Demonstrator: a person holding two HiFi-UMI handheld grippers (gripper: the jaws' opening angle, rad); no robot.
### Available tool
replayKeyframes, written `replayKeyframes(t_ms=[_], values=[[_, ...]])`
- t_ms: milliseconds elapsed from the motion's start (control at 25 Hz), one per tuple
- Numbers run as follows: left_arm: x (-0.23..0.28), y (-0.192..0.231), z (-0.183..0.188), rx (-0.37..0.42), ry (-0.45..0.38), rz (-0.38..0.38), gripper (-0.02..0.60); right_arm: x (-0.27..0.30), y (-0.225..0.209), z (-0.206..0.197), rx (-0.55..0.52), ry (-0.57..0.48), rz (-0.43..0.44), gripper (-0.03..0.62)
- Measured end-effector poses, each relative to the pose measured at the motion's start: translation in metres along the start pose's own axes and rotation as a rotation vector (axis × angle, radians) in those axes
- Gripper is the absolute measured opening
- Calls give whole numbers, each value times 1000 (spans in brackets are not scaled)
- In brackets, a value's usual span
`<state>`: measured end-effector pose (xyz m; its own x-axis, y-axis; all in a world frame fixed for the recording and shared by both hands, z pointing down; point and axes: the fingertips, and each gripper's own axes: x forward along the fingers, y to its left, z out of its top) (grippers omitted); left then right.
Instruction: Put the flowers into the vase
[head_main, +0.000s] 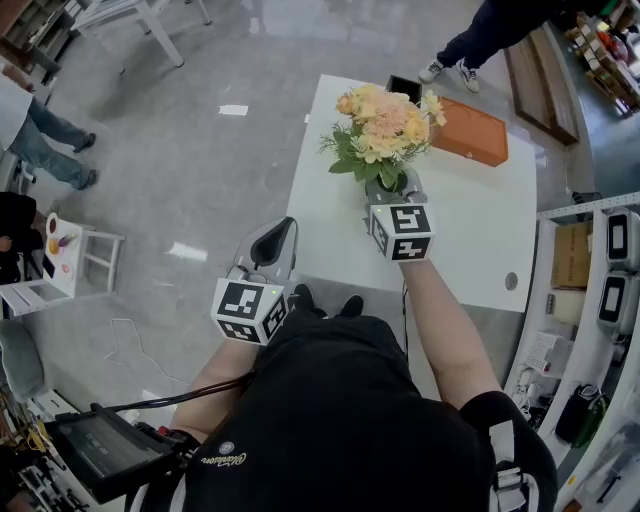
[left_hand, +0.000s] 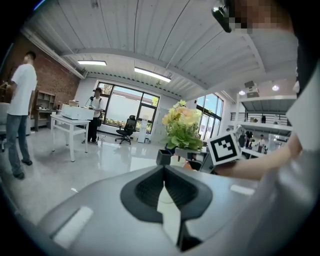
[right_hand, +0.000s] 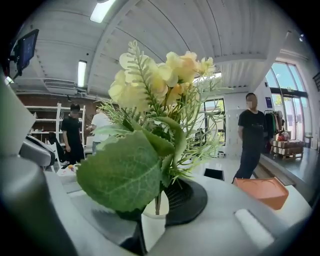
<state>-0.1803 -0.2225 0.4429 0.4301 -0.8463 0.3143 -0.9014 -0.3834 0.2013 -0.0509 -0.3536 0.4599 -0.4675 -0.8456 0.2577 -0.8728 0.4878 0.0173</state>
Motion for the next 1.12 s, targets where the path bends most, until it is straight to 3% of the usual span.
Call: replayKeyframes(t_ms=[400,1120], values=[[0,1,0,-4,-4,-3,6,-1,-2,-8,-26,107,2,48],[0,-2,-1,-9,-3,-8,6,1,-4,-27,-3,197,10,55]])
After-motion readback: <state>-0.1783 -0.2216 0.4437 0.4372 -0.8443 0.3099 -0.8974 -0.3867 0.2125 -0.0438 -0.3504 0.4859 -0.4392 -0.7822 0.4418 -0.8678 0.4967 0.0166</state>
